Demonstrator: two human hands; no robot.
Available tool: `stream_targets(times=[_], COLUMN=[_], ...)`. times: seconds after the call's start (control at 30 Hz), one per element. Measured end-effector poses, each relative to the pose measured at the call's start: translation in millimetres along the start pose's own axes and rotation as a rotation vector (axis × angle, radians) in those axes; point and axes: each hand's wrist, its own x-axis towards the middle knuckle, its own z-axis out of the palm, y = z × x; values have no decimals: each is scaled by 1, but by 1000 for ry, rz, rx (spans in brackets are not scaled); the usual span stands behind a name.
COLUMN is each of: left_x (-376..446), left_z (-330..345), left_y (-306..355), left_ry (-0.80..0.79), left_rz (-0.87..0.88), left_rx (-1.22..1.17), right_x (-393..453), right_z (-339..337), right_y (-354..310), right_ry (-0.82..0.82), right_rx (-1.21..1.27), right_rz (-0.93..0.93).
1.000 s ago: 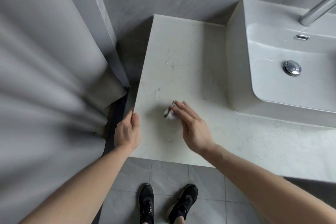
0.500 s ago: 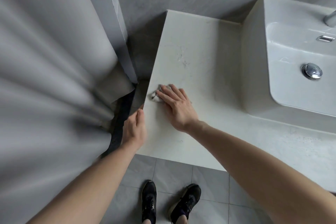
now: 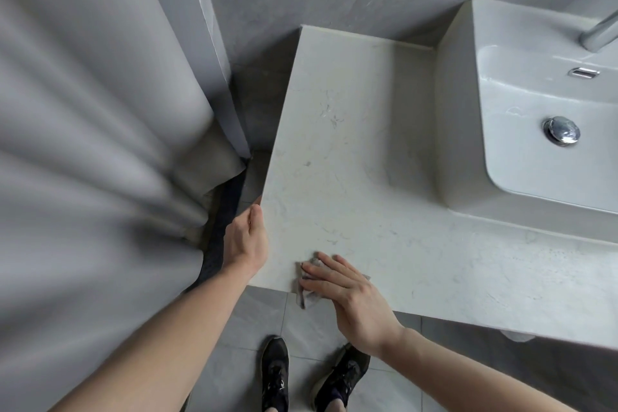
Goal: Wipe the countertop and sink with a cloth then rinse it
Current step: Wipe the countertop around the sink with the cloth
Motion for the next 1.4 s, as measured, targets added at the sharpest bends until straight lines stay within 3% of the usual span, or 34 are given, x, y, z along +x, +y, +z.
stream_targets(times=[0.13, 0.27, 0.4, 0.53, 0.67, 0.9, 1.17, 1.27, 1.4], left_x=[2, 3, 3, 3, 4, 8, 8, 5, 6], left_z=[0, 1, 2, 3, 0, 3, 2, 1, 1], left_y=[-3, -7, -7, -7, -8, -14, -10, -7, -8], left_ry=[2, 0, -14, -32, -24, -6, -20, -11, -1], left_rz=[38, 96, 113, 79, 109, -51, -78, -86, -75], left_rx=[-2, -15, -37, -35, -63, -213, -233, -184, -163], right_x=[36, 122, 204, 240, 223, 122, -3, -18, 14], right_z=[-23, -48, -53, -44, -28, -9, 25, 22, -9], right_y=[-2, 11, 19, 25, 26, 4, -20, -18, -14], right_ry=[171, 330, 292, 102, -2, -73, -135, -89, 138], right_rx=[131, 66, -15, -133, -292, -192, -81, -25, 39], right_rz=[84, 142, 237, 244, 126, 57, -7, -30, 70])
